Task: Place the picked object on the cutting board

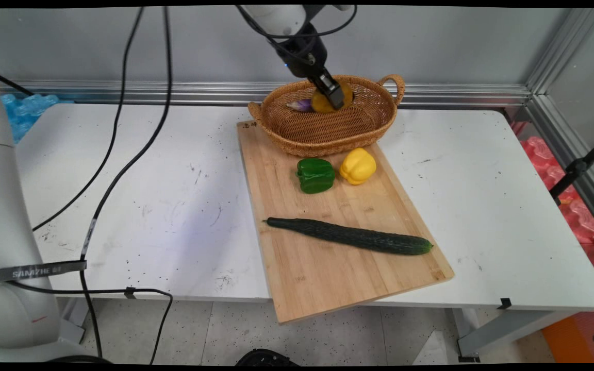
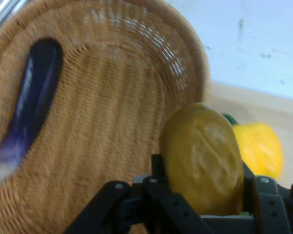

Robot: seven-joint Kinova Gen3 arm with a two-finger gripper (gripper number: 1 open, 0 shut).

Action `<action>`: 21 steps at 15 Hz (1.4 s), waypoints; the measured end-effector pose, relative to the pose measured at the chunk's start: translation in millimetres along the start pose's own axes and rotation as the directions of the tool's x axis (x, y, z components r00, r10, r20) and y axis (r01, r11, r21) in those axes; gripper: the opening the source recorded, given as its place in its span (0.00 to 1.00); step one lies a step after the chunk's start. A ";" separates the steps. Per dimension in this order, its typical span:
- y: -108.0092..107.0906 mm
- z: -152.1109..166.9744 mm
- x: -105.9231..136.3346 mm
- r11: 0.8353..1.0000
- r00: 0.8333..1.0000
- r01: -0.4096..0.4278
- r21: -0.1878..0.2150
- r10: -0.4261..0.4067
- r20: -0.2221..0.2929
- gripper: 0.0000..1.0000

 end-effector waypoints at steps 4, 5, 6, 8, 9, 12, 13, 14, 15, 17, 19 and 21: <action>33.0 -27.8 -23.7 1.000 1.000 0.025 -0.012 -0.025 0.013 0.00; 39.8 -31.5 -27.8 0.999 0.999 0.031 -0.016 -0.031 0.015 0.00; 45.1 -34.0 -30.8 0.999 0.999 0.037 -0.019 -0.036 0.017 0.00; 59.7 -39.4 -38.3 0.998 0.998 0.051 -0.024 -0.051 0.023 0.00; 66.5 -40.8 -41.1 0.998 0.998 0.058 -0.027 -0.058 0.025 0.00; 93.0 -37.7 -48.4 0.995 0.995 0.091 -0.035 -0.090 0.033 0.00; 100.8 -34.6 -49.7 0.994 0.994 0.101 -0.035 -0.100 0.034 0.00; 107.9 -29.4 -51.0 0.993 0.993 0.113 -0.035 -0.112 0.036 0.00; 113.7 -24.4 -51.9 0.992 0.992 0.124 -0.034 -0.123 0.040 0.00; 124.5 -11.5 -53.3 0.988 0.988 0.151 -0.028 -0.149 0.048 0.00; 132.9 3.8 -54.7 0.984 0.983 0.177 -0.017 -0.176 0.060 0.00; 138.9 17.9 -56.2 0.981 0.978 0.194 -0.008 -0.193 0.072 0.00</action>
